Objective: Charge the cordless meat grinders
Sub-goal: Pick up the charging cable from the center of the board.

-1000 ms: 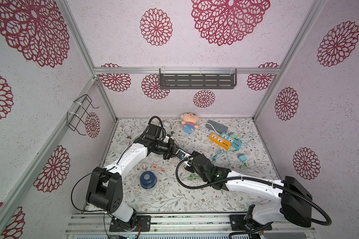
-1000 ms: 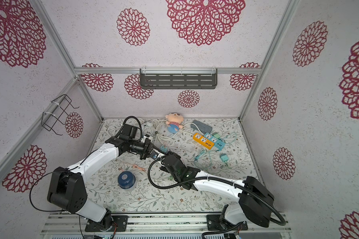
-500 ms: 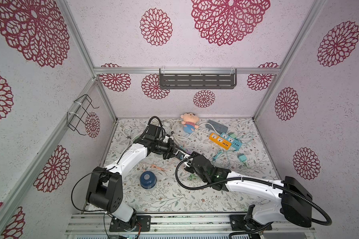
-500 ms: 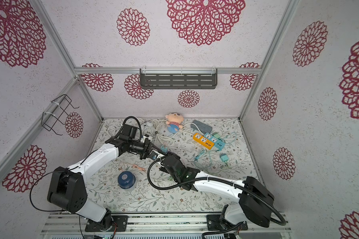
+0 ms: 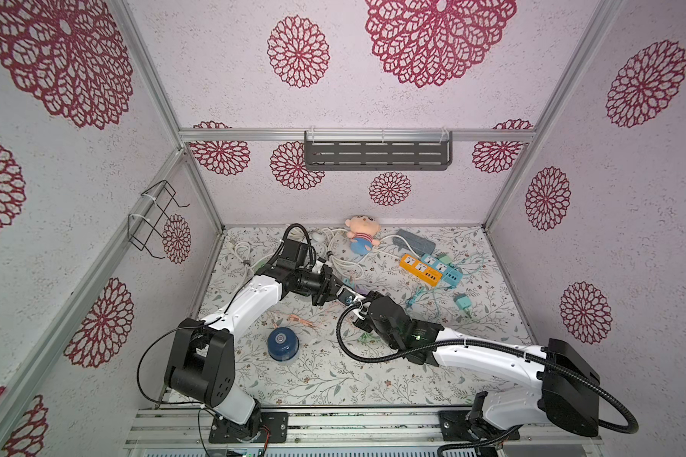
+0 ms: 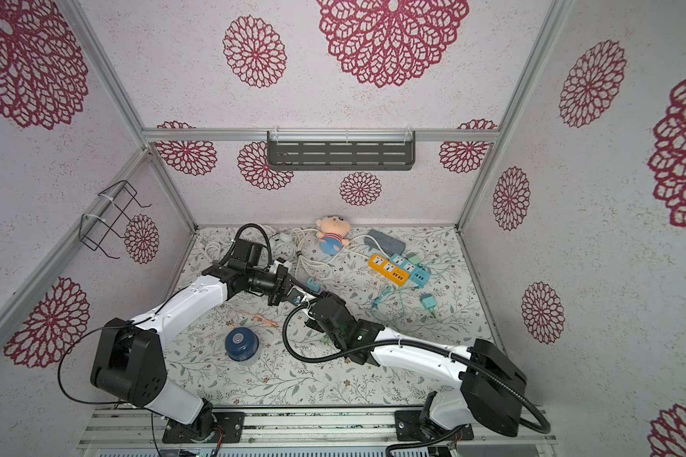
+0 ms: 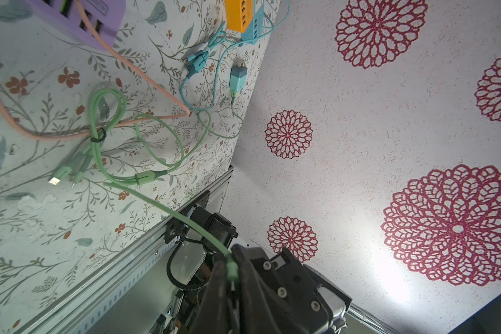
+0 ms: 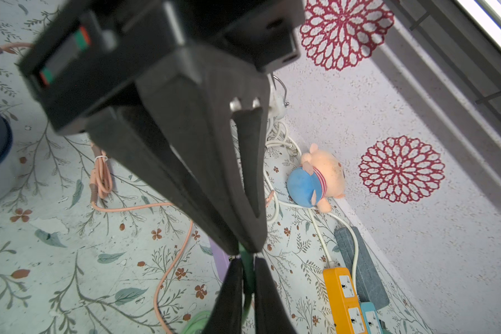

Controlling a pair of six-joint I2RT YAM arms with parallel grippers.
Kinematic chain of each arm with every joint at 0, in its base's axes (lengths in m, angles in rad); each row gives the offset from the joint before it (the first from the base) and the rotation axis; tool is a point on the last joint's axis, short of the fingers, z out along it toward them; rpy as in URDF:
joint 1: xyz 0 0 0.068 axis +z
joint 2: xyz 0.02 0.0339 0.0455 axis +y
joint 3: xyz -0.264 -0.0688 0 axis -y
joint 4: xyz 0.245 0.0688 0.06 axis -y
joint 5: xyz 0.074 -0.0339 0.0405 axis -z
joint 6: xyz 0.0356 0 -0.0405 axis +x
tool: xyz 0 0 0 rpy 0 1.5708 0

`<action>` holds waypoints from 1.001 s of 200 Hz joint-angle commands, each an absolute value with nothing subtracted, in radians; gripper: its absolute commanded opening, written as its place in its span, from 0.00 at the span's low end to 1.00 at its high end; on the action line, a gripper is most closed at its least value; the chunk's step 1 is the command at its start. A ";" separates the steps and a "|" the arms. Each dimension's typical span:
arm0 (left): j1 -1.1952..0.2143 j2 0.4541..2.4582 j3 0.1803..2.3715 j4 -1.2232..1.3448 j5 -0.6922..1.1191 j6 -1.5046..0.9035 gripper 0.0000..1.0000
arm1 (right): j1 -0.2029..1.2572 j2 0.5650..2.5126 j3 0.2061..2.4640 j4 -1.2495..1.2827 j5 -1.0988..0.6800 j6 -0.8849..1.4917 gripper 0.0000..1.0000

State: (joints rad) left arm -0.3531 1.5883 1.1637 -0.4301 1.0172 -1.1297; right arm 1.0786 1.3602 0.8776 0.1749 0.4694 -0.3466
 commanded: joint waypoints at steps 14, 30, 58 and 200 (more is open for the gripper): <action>-0.344 1.601 1.171 -0.319 1.044 -1.102 0.00 | 1.081 1.275 0.919 0.117 0.404 -0.224 0.34; -0.340 1.606 1.179 -0.289 1.046 -1.098 0.00 | 1.071 1.255 0.911 0.122 0.386 -0.189 0.45; -0.339 1.622 1.211 -0.266 1.040 -1.063 0.00 | 1.040 1.212 0.886 0.131 0.338 -0.118 0.61; -0.340 1.526 1.259 -0.382 1.074 -0.638 0.00 | 0.586 1.047 0.940 -0.112 -0.361 0.221 0.73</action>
State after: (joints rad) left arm -0.3450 1.5646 1.2247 -0.3832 1.0397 -0.7147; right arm 0.6167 1.0321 0.8764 -0.0578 -0.1772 0.1993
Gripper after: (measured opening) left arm 0.094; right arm 0.741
